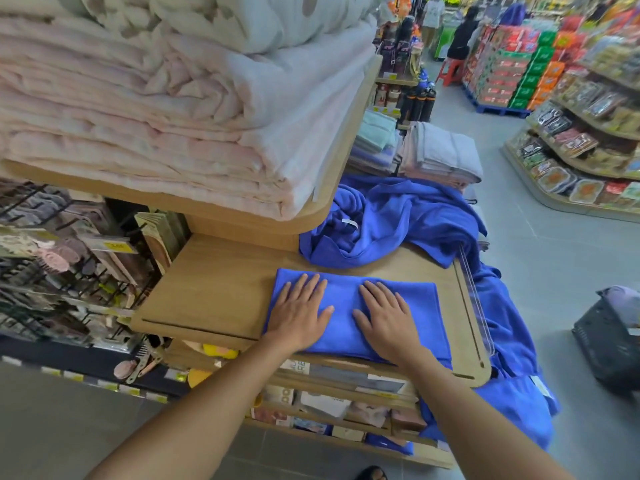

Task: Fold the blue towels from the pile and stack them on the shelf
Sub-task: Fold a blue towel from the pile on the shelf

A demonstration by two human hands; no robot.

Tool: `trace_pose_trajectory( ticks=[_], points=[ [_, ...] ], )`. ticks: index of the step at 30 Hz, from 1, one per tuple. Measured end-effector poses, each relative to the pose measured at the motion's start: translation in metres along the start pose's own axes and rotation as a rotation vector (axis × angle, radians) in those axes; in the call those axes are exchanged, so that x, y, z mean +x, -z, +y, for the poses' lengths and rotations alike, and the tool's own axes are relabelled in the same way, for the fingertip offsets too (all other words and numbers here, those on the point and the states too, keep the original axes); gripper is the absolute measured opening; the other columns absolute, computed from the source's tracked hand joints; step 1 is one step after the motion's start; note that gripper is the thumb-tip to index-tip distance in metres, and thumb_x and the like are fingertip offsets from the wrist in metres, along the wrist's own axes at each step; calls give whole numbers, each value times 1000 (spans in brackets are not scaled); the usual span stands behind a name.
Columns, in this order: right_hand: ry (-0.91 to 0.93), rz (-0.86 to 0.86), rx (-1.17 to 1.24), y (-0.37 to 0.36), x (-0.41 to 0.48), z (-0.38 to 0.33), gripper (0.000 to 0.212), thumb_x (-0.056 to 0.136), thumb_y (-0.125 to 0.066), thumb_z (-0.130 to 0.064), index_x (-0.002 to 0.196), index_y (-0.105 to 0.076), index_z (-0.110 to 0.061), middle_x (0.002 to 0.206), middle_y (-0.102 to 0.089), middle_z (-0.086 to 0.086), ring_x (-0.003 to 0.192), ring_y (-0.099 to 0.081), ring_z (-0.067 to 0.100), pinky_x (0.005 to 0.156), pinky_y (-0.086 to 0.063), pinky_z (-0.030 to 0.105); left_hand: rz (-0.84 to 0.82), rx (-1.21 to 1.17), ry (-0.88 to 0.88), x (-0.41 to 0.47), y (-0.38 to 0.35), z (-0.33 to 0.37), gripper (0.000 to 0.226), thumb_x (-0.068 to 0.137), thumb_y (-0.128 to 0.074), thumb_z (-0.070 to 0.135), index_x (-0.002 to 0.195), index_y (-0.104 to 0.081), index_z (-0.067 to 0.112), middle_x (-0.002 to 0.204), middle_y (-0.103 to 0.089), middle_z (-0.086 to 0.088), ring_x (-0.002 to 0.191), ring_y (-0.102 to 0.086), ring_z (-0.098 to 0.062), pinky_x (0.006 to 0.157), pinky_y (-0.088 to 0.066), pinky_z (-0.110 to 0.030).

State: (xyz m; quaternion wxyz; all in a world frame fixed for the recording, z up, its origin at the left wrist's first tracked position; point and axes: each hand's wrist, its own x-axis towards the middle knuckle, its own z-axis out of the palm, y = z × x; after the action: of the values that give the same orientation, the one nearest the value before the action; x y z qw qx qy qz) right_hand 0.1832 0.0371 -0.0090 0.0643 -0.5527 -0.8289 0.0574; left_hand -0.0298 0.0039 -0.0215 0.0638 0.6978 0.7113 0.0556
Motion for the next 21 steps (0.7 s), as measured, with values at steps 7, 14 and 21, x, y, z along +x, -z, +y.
trace_pose_trajectory(
  ticks=[7,14,21],
  points=[
    [-186,0,-46,-1,-1,45,91,90,-5,-79,162,-19,-26,170,-14,-8,157,-9,12,126,-5,47,16,62,-86,9,-1,-12,72,100,-20,63,163,-10,29,170,-4,8,157,2,-14,127,-1,-41],
    [-360,52,49,14,-34,86,88,97,-25,-71,161,-19,-12,166,-28,6,151,-26,27,123,-23,42,-2,42,-77,-2,1,-5,71,103,-18,61,163,-3,27,170,6,7,156,9,-14,127,1,-43],
    [-551,-15,200,38,-33,79,43,90,-60,-54,103,-53,-14,95,-62,4,75,-54,19,58,-38,31,-33,-7,-138,-19,-2,27,93,89,-2,76,163,-5,21,170,4,6,156,11,-12,126,6,-45]
  ],
)
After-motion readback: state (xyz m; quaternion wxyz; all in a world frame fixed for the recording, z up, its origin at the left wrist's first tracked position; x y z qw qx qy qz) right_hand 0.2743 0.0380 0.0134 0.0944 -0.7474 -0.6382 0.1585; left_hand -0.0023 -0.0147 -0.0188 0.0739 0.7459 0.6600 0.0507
